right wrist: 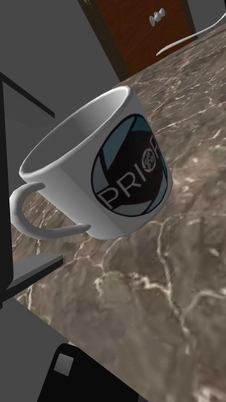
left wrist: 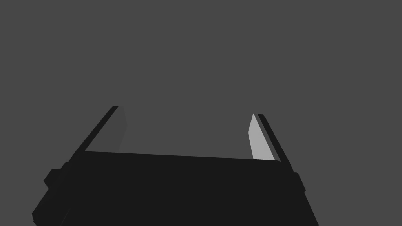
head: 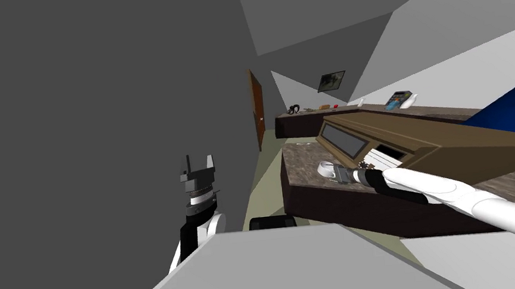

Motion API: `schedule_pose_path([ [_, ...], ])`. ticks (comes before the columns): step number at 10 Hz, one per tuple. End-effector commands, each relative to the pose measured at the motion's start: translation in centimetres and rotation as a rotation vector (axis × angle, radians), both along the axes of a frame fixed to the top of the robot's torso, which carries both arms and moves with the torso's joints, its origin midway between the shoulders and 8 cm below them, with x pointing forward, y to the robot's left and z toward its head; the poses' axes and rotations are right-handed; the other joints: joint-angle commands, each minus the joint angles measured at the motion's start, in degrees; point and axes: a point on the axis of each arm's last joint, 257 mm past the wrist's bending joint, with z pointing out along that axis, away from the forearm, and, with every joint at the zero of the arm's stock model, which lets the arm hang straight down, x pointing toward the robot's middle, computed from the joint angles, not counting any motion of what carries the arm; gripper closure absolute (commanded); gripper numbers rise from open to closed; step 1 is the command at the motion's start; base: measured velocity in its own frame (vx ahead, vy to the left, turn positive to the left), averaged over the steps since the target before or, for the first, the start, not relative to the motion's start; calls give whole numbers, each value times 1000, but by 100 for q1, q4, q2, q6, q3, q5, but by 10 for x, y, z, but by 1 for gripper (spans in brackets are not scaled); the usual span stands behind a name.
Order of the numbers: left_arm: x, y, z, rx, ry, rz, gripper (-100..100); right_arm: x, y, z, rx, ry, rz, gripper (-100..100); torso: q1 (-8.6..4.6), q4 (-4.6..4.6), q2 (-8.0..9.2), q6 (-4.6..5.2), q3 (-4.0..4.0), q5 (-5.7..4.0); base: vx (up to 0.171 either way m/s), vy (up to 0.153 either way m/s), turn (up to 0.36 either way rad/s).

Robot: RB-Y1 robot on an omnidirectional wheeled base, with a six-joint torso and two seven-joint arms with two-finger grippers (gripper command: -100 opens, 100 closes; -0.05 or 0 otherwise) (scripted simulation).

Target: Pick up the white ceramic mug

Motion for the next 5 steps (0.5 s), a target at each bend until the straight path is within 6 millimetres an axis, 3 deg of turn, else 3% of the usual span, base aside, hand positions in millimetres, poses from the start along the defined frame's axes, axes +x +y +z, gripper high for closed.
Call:
schedule_pose_path([
  [1,0,0,0,0,0,0,0,0,-11,-3,0,0,-33,-100,0,0,0,0,0,0,-94,-4,190],
  [3,0,0,0,0,0,0,0,0,-31,-8,1,1,-93,-100,3,1,4,-4,2,1,-108,-1,316],
  [5,0,0,0,0,0,0,0,1,-32,-7,0,0,-98,-100,-1,2,7,2,4,0,-75,-4,103],
])
